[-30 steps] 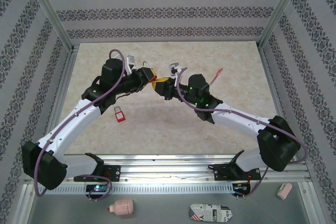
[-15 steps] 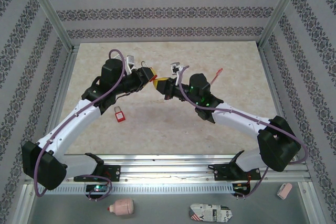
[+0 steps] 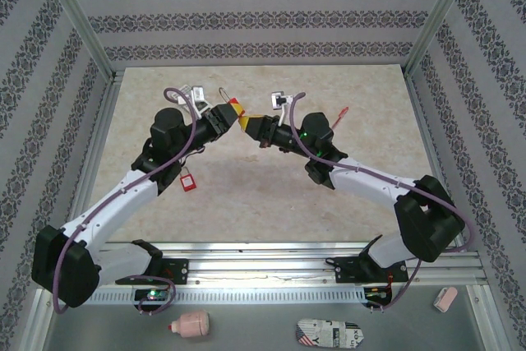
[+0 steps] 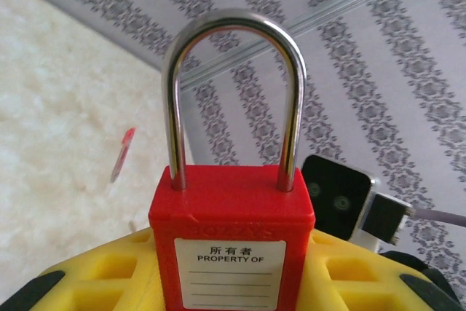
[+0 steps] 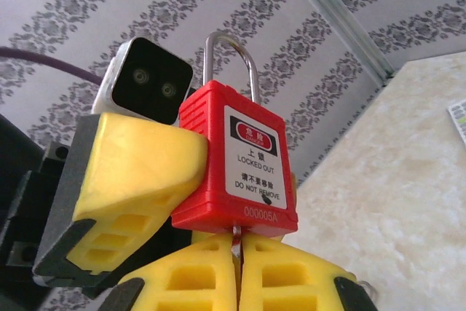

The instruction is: Unlock with the key

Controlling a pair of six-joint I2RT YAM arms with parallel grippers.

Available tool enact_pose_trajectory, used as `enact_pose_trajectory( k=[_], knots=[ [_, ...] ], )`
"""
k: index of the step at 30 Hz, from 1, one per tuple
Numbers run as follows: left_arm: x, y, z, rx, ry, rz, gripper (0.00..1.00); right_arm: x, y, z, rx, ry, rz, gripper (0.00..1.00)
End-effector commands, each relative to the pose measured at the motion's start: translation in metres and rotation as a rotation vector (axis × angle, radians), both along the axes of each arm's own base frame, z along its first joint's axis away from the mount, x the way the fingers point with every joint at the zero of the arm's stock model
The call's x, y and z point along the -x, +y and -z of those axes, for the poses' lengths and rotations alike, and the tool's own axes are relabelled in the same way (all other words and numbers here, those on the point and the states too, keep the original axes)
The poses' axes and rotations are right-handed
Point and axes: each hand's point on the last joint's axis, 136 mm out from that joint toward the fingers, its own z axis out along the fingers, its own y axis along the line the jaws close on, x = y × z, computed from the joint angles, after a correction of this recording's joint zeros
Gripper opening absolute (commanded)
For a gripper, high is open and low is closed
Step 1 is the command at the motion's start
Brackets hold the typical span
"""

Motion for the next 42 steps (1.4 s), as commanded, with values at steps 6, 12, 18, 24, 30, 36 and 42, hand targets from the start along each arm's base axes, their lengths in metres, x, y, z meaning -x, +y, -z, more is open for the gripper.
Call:
enact_pose_trajectory(
  k=[6,12,18,24,30,36,42],
  knots=[
    [0.040,-0.021,-0.082,0.143,-0.386,0.190,0.00,0.002,-0.002,-0.060,-0.195,-0.047,-0.098,0.00],
    [0.052,-0.022,-0.091,0.195,-0.467,0.236,0.00,-0.002,-0.005,-0.070,-0.244,-0.034,-0.123,0.00],
    [0.062,-0.021,-0.099,0.194,-0.530,0.256,0.00,-0.007,-0.006,-0.083,-0.317,-0.002,-0.160,0.00],
    [0.068,-0.022,-0.109,0.182,-0.578,0.268,0.00,-0.011,0.000,-0.093,-0.353,0.048,-0.215,0.19],
    [0.072,-0.020,-0.112,0.140,-0.594,0.266,0.00,-0.021,-0.014,-0.089,-0.323,0.090,-0.170,0.34],
    [0.074,-0.020,-0.113,0.094,-0.594,0.268,0.00,-0.030,-0.040,-0.080,-0.314,0.117,-0.102,0.51],
    [0.072,-0.023,-0.103,0.038,-0.571,0.277,0.00,-0.019,-0.052,-0.087,-0.288,0.091,-0.106,0.59]
  ],
)
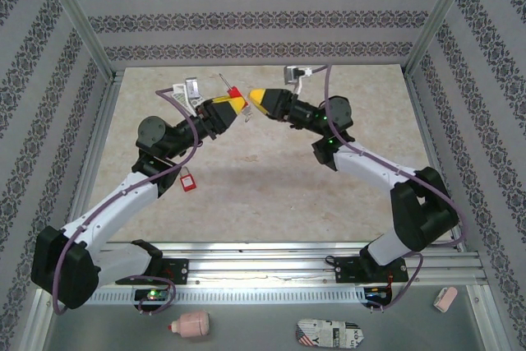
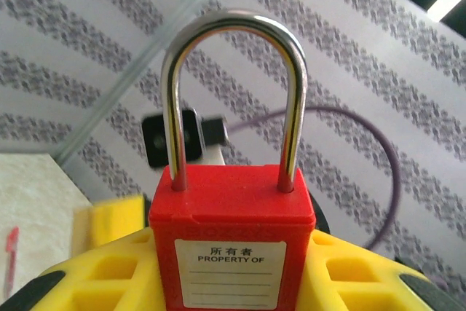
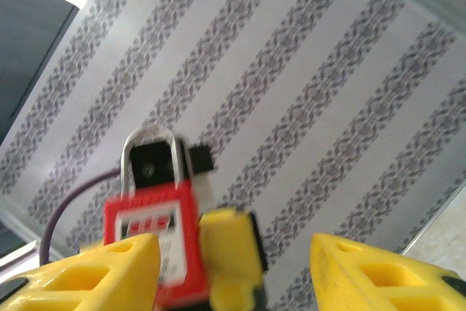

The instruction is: Unlock with the key

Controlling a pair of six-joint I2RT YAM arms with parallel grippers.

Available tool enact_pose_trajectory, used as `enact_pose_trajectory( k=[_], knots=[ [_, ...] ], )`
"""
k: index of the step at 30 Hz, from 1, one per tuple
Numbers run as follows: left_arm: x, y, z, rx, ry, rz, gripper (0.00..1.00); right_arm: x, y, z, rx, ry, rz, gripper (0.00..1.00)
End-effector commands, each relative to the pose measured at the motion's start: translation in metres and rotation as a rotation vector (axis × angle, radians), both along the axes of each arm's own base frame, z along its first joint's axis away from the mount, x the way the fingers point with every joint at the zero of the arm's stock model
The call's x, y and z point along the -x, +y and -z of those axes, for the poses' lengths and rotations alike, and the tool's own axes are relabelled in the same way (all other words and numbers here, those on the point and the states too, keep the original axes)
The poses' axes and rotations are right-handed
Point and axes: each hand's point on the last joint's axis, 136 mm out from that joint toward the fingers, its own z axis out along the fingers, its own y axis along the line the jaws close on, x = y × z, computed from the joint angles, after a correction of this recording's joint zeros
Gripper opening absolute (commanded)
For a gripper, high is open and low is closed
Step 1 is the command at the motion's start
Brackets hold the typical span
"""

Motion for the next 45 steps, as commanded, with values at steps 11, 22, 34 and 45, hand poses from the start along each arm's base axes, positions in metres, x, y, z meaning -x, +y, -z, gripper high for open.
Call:
enact_pose_trajectory(
  k=[11,22,34,45],
  knots=[
    [0.023,0.000,0.001,-0.289,-0.089,-0.025,0.00,0.007,-0.042,0.011,0.141,-0.009,0.146,0.62],
    [-0.006,0.004,0.017,-0.307,0.046,-0.120,0.00,0.075,-0.008,0.059,0.669,-0.352,0.261,0.59],
    [-0.011,0.011,0.046,-0.493,0.229,-0.265,0.00,0.066,0.026,0.090,1.094,-0.686,0.406,0.64],
    [-0.012,0.004,0.068,-0.583,0.290,-0.299,0.00,0.066,0.030,0.077,1.106,-0.791,0.498,0.60]
  ],
)
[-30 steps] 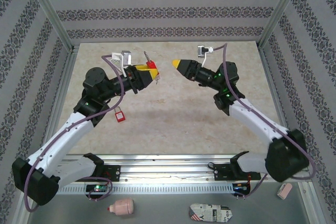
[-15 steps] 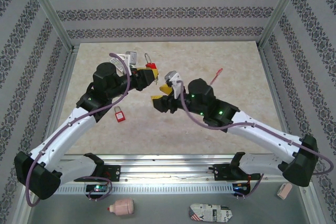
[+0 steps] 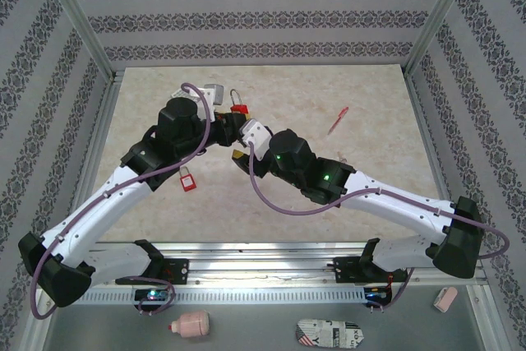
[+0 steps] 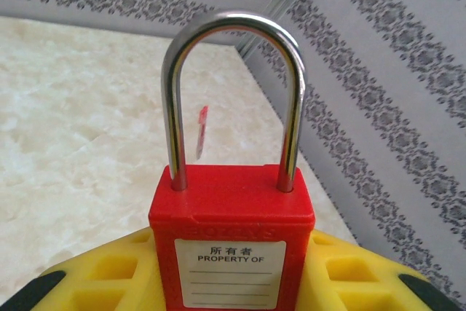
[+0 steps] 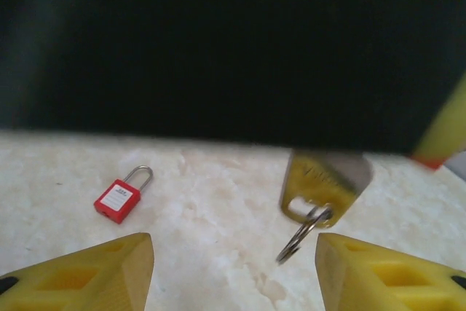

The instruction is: Unlock with the key

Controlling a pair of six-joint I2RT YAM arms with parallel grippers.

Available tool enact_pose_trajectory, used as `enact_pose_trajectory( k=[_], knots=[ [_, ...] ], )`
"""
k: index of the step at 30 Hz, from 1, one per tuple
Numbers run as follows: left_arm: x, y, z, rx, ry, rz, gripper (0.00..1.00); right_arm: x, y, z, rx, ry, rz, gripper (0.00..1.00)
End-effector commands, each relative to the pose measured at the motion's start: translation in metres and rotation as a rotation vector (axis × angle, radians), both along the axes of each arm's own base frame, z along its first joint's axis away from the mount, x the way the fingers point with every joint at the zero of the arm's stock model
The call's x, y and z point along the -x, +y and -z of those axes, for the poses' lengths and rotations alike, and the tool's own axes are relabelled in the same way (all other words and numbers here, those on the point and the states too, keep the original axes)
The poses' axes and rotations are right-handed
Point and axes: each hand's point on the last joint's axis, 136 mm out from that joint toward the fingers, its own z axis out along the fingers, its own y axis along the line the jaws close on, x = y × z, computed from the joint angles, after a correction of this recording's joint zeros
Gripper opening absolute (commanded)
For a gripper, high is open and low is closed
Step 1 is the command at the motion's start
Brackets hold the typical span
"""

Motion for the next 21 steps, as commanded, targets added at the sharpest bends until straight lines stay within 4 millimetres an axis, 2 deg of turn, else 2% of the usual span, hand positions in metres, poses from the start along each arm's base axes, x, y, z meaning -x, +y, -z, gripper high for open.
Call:
enact_pose_trajectory(
  k=[1,7,12,17,21],
  knots=[
    [-0.002,0.002,0.000,-0.020,0.000,-0.034,0.00,-0.002,-0.003,-0.025,-0.028,-0.102,0.029,0.58],
    [-0.002,-0.005,0.000,0.020,0.045,-0.019,0.00,-0.001,0.002,-0.016,-0.008,-0.124,0.003,0.51],
    [-0.001,-0.006,-0.005,0.031,0.047,-0.012,0.00,-0.003,0.003,-0.004,0.015,-0.114,0.004,0.49],
    [0.000,-0.010,-0.005,0.050,0.060,0.001,0.00,-0.008,0.005,-0.001,0.021,-0.126,0.023,0.48],
    [0.001,-0.010,-0.002,0.052,0.068,0.001,0.00,-0.009,0.007,-0.003,0.003,-0.142,0.031,0.43]
  ],
)
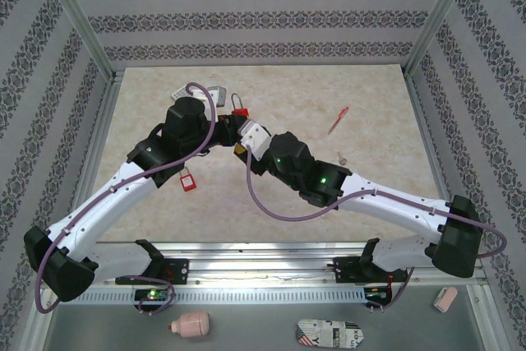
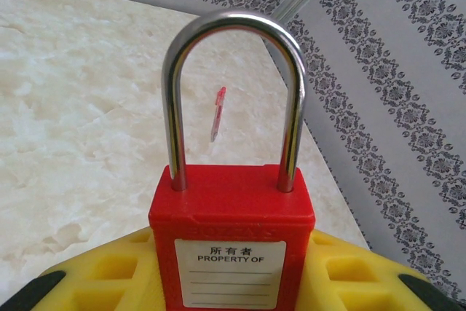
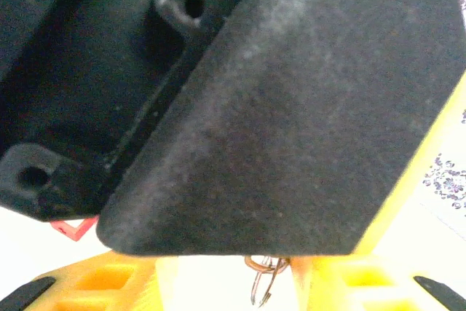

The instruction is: Unlock with the key

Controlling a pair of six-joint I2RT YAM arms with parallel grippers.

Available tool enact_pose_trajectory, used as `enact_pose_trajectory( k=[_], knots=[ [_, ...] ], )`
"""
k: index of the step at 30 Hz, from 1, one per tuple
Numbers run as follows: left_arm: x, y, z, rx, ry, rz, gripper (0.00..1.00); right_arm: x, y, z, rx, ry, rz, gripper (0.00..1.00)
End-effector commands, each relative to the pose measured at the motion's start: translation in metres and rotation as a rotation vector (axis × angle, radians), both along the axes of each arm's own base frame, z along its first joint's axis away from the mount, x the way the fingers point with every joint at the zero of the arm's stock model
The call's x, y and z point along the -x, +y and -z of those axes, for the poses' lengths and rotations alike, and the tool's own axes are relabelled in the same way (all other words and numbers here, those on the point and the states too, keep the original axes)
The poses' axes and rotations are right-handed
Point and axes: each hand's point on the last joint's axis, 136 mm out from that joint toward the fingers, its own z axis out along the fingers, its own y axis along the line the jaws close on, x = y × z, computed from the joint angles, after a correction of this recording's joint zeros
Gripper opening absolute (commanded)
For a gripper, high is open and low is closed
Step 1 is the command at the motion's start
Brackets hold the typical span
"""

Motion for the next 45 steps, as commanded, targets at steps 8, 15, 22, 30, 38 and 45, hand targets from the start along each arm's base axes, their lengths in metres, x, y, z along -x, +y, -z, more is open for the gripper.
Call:
enact_pose_trajectory(
  k=[8,15,22,30,38,45],
  knots=[
    [0.008,-0.016,-0.024,0.092,-0.013,0.063,0.00,-0.005,0.012,0.004,-0.012,-0.037,0.017,0.31],
    [0.012,-0.017,-0.027,0.103,-0.014,0.076,0.00,-0.008,0.014,0.011,-0.022,-0.026,0.024,0.15],
    [0.015,-0.022,-0.032,0.136,-0.032,0.108,0.00,-0.006,0.015,0.010,-0.068,0.007,-0.005,0.03],
    [0.023,-0.028,-0.043,0.190,-0.087,0.169,0.00,-0.013,-0.008,0.008,-0.211,0.112,-0.016,0.00],
    [0.029,-0.029,-0.049,0.215,-0.122,0.199,0.00,-0.020,-0.030,0.010,-0.309,0.190,-0.016,0.00],
    [0.036,-0.031,-0.052,0.242,-0.162,0.237,0.00,-0.021,-0.037,0.008,-0.392,0.279,-0.065,0.00]
  ],
)
